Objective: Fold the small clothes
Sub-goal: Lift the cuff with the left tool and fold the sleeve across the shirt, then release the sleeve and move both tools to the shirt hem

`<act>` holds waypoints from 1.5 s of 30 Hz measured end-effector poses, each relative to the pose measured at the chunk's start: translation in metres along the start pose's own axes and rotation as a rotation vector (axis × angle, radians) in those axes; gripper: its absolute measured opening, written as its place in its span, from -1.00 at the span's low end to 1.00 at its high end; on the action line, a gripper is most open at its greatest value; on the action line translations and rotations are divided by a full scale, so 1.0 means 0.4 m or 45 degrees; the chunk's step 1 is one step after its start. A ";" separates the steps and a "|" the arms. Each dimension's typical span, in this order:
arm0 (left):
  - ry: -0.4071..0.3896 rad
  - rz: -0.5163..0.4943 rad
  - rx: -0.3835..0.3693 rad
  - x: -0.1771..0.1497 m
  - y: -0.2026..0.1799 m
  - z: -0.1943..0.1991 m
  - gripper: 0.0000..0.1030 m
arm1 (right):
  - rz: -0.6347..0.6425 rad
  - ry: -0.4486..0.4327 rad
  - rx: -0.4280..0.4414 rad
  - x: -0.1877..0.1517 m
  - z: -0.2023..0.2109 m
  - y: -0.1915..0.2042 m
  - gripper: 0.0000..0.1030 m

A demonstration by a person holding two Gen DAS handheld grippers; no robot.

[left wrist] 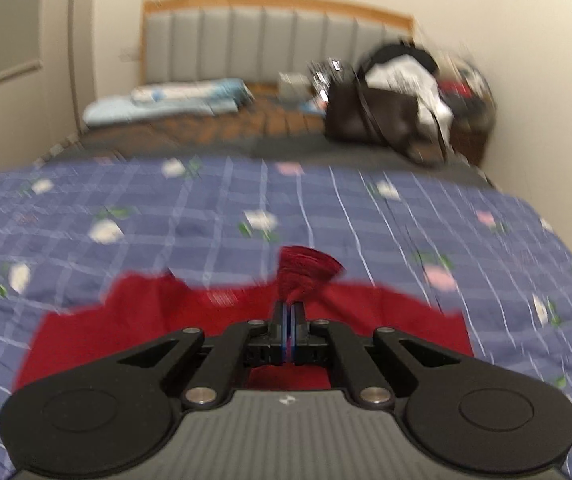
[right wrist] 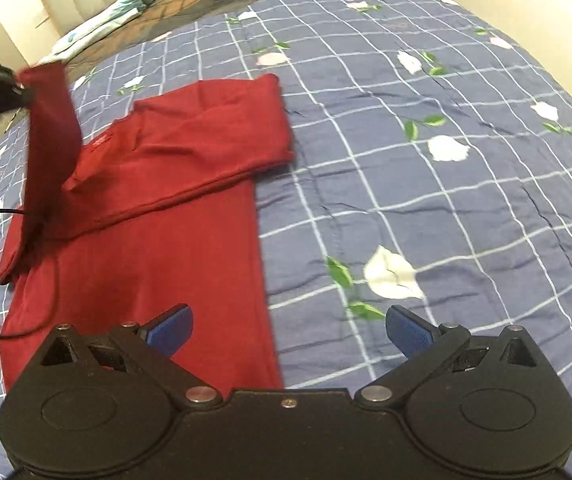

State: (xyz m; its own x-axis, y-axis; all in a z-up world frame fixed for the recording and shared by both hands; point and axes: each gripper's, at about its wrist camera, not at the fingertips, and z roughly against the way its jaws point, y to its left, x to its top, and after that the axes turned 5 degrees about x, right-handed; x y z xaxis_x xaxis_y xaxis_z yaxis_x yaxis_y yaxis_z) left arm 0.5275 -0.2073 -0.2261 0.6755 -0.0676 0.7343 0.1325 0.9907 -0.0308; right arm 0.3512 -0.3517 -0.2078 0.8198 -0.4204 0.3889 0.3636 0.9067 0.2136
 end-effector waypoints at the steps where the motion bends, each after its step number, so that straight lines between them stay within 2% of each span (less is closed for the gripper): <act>1: 0.041 -0.004 -0.015 -0.003 -0.001 -0.013 -1.00 | -0.001 0.006 -0.002 -0.004 -0.002 -0.006 0.99; 3: 0.112 0.018 -0.053 -0.010 0.004 -0.028 -0.99 | -0.003 0.022 -0.007 -0.008 -0.010 -0.017 0.99; 6: 0.200 0.062 -0.110 -0.021 0.007 -0.052 -0.88 | -0.011 0.028 -0.015 -0.008 -0.020 -0.030 0.99; 9: 0.249 0.089 -0.155 -0.024 0.014 -0.063 -0.59 | -0.013 0.032 -0.020 -0.002 -0.028 -0.036 0.99; 10: 0.261 0.097 -0.169 -0.023 0.018 -0.066 -0.39 | -0.010 0.033 -0.021 0.000 -0.030 -0.036 0.99; 11: 0.271 0.107 -0.183 -0.024 0.023 -0.065 -0.06 | -0.005 0.034 -0.020 0.003 -0.033 -0.035 0.99; 12: 0.276 0.122 -0.187 -0.025 0.030 -0.060 0.12 | 0.001 0.035 -0.020 0.005 -0.035 -0.034 0.99; 13: 0.278 0.141 -0.188 -0.027 0.041 -0.053 0.40 | 0.006 0.035 -0.018 0.008 -0.037 -0.032 0.99; 14: 0.279 0.166 -0.188 -0.025 0.056 -0.049 0.53 | 0.015 0.033 -0.016 0.012 -0.041 -0.028 0.99; 17: 0.305 0.262 -0.138 -0.026 0.109 -0.044 0.73 | 0.040 0.033 -0.007 0.024 -0.056 -0.013 0.99; 22: 0.293 0.417 0.128 -0.041 0.267 -0.033 0.90 | 0.080 0.060 0.004 0.050 -0.113 0.032 0.99; 28: 0.323 0.523 0.492 -0.052 0.500 -0.062 0.93 | 0.169 0.050 0.077 0.119 -0.193 0.133 0.99; 31: 0.403 0.519 0.621 -0.066 0.581 -0.108 0.94 | 0.213 0.041 0.134 0.180 -0.235 0.186 0.99; 36: 0.609 0.457 0.736 -0.111 0.662 -0.185 0.93 | 0.227 0.006 0.138 0.276 -0.312 0.237 0.99; 37: 0.615 0.448 0.735 -0.119 0.668 -0.186 0.95 | 0.240 0.019 0.113 0.290 -0.334 0.242 0.99; 41: 0.614 0.460 0.731 -0.123 0.689 -0.173 0.97 | 0.376 0.072 -0.101 0.309 -0.416 0.241 0.99; 43: 0.617 0.475 0.737 -0.126 0.681 -0.156 0.97 | 0.403 0.076 -0.121 0.299 -0.417 0.220 0.99; 45: 0.596 0.505 0.703 -0.128 0.679 -0.134 0.97 | 0.418 0.065 -0.117 0.280 -0.400 0.192 0.99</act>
State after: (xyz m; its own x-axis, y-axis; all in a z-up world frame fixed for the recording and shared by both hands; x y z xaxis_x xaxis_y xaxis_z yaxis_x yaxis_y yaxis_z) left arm 0.5677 0.0588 -0.3085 0.8457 0.3784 0.3764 -0.4728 0.8583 0.1994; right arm 0.5415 -0.3238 -0.2912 0.9198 -0.1057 0.3779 0.1132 0.9936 0.0024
